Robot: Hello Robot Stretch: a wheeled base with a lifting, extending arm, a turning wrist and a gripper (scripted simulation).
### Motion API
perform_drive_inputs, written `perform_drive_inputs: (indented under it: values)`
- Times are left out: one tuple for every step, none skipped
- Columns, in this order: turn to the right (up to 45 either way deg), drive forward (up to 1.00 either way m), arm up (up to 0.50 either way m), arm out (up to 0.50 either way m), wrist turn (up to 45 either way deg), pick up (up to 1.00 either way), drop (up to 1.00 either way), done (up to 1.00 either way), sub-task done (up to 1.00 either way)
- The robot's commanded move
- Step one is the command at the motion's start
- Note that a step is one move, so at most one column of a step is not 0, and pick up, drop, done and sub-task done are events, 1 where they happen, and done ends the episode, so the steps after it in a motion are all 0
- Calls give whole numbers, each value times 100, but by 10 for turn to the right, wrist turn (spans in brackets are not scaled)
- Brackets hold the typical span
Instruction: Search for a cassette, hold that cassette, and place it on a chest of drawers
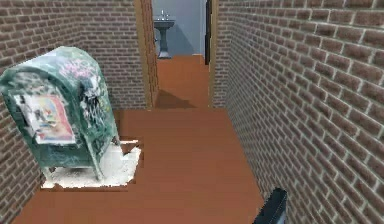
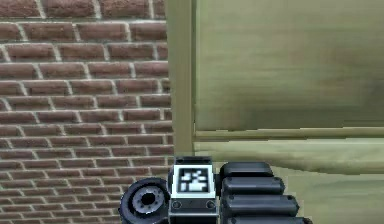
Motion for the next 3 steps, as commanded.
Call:
perform_drive_inputs:
  values:
    - [0, 100, 0, 0, 0, 0, 0, 0, 0]
    - [0, 100, 0, 0, 0, 0, 0, 0, 0]
    - [0, 100, 0, 0, 0, 0, 0, 0, 0]
